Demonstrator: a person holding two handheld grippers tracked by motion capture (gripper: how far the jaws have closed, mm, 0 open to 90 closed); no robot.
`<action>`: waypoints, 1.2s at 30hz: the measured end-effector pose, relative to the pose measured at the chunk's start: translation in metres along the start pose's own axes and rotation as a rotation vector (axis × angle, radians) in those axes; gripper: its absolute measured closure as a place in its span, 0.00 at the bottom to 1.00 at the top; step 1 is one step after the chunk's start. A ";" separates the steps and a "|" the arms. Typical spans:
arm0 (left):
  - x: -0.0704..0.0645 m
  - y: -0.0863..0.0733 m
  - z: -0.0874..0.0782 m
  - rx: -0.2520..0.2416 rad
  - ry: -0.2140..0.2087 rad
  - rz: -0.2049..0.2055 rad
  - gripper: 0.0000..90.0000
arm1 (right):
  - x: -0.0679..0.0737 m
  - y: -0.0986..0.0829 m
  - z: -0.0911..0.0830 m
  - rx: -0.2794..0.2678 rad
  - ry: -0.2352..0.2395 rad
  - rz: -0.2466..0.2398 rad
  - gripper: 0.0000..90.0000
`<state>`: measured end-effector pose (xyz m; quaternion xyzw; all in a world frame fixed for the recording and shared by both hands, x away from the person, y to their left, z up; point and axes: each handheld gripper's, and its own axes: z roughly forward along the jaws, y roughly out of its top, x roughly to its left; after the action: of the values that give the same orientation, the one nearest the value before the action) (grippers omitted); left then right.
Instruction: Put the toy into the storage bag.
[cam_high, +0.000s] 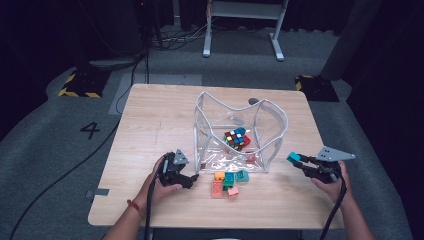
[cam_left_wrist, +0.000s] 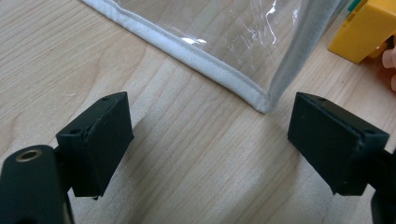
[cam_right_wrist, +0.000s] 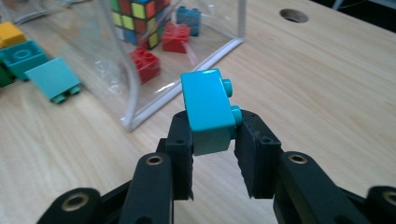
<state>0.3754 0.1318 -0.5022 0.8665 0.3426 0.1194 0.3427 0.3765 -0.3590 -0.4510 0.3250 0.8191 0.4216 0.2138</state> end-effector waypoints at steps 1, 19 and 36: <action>0.000 0.000 0.000 0.000 0.000 0.000 0.16 | -0.002 0.001 0.000 -0.001 -0.006 0.003 0.76; 0.000 0.000 0.000 0.000 0.000 0.000 0.16 | -0.034 0.073 -0.009 -0.096 -0.022 0.003 0.76; 0.000 0.000 0.000 -0.001 0.001 -0.001 0.16 | -0.043 0.147 -0.023 -0.169 -0.008 -0.027 0.76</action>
<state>0.3753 0.1318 -0.5022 0.8663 0.3431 0.1198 0.3428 0.4443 -0.3382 -0.3129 0.2966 0.7840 0.4849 0.2494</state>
